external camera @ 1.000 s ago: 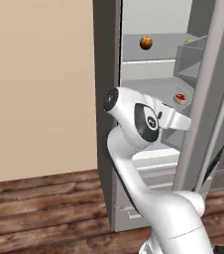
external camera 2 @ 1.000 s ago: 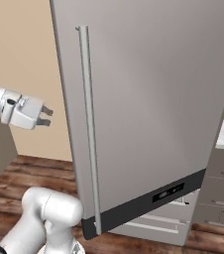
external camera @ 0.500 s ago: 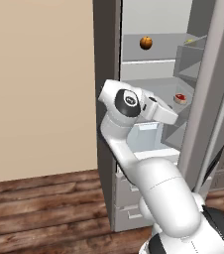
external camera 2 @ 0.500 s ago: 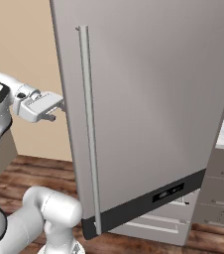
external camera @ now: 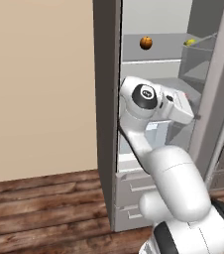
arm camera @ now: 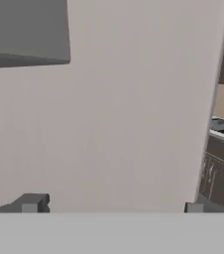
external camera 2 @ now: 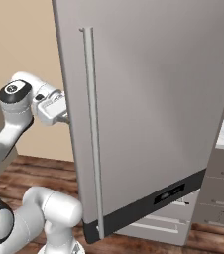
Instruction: Open the fridge, remove the orange, lemon, and steak, and place them on any counter.
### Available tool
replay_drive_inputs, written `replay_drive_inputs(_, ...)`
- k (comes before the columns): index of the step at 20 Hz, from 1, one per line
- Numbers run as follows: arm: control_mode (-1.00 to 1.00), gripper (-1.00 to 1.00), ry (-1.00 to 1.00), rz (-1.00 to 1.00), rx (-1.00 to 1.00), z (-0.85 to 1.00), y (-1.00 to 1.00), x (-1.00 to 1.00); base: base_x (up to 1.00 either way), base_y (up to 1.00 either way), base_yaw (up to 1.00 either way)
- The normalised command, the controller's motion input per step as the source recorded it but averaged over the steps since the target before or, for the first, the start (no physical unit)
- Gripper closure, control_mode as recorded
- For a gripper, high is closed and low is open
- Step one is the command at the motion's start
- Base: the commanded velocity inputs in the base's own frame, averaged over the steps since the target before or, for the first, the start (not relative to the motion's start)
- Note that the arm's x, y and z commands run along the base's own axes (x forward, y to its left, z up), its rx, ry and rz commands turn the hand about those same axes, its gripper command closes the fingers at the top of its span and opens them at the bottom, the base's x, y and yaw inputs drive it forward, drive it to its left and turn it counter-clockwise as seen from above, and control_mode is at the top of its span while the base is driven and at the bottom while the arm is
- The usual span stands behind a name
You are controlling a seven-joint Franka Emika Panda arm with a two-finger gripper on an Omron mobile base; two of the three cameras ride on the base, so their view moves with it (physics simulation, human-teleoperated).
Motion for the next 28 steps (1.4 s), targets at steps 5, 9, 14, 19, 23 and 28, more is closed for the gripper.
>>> replay_drive_inputs(5,-1.0,-1.0,-0.18,-0.13,-0.07,0.0,-0.88,-0.73,0.0,0.0,0.0)
replay_drive_inputs(9,-1.0,-1.0,-0.15,-0.16,-0.02,0.0,-0.99,-1.0,0.0,0.0,0.0)
replay_drive_inputs(14,-1.0,-1.0,-0.22,-0.09,-0.14,-0.21,-0.14,-0.88,0.0,0.0,0.0)
replay_drive_inputs(19,-1.0,-1.0,-0.3,0.0,-0.21,-0.25,0.83,-0.33,0.0,0.0,0.0)
replay_drive_inputs(23,-1.0,-1.0,-0.28,0.04,-0.17,-0.17,0.73,-0.04,0.0,0.0,0.0)
replay_drive_inputs(28,-1.0,-1.0,-0.12,0.15,-0.01,0.0,0.12,0.56,0.0,0.0,0.0)
